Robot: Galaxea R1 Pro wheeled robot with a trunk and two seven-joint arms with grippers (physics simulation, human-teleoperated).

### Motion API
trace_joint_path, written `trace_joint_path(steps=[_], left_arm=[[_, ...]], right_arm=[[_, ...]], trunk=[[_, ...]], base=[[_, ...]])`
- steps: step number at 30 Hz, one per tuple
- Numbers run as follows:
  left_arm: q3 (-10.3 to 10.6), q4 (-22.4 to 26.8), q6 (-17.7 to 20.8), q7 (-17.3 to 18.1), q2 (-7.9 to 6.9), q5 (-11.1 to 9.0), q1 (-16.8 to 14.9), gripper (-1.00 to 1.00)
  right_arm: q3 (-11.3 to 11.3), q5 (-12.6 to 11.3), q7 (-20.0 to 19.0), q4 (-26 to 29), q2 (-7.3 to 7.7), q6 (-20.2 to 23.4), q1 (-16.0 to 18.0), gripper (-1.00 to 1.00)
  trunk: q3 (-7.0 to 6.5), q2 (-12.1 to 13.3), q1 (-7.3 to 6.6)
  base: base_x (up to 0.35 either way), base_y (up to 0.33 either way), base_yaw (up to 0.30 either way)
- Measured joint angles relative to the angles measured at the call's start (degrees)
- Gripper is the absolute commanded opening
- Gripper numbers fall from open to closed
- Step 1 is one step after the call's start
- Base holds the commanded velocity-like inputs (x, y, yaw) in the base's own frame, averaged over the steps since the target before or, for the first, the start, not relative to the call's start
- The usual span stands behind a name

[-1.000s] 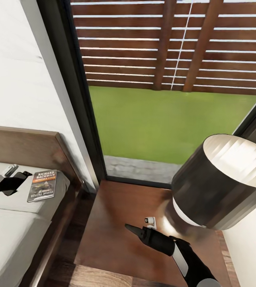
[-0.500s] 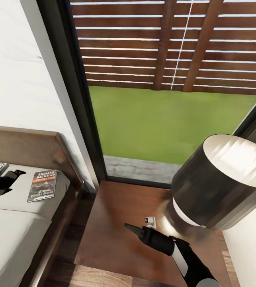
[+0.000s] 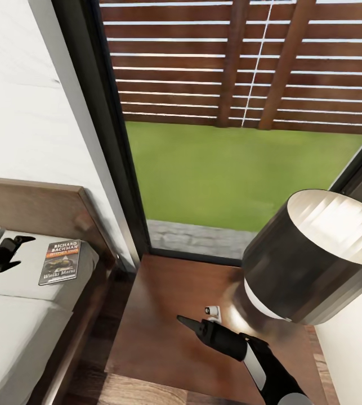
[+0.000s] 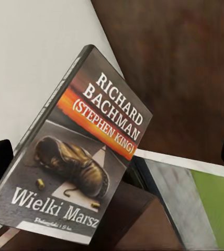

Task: In the bedroom, move the book from the bed onto either nightstand, and place the two sandals side by side next to the bed.

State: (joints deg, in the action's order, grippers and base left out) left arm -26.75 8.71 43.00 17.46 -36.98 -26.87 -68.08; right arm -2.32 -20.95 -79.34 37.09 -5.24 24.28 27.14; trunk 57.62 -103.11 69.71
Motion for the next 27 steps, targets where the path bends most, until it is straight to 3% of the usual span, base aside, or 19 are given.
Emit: trace_joint_path(steps=[18, 27], left_arm=[[0.24, -0.09, 1.39, 6.02, 0.22, 1.86, 0.09, 1.00], [0.17, -0.09, 1.42, 7.41, 0.10, 2.07, 0.08, 1.00]], right_arm=[[-0.06, 0.26, 0.28, -0.06, 0.23, 0.21, 0.00, 1.00], [-0.42, -0.02, 3.86, -0.09, -0.04, 0.26, 0.00, 1.00]], trunk=[[0.00, 0.00, 0.00], [0.00, 0.00, 0.00]], base=[[0.000, 0.000, 0.000], [0.000, 0.000, 0.000]])
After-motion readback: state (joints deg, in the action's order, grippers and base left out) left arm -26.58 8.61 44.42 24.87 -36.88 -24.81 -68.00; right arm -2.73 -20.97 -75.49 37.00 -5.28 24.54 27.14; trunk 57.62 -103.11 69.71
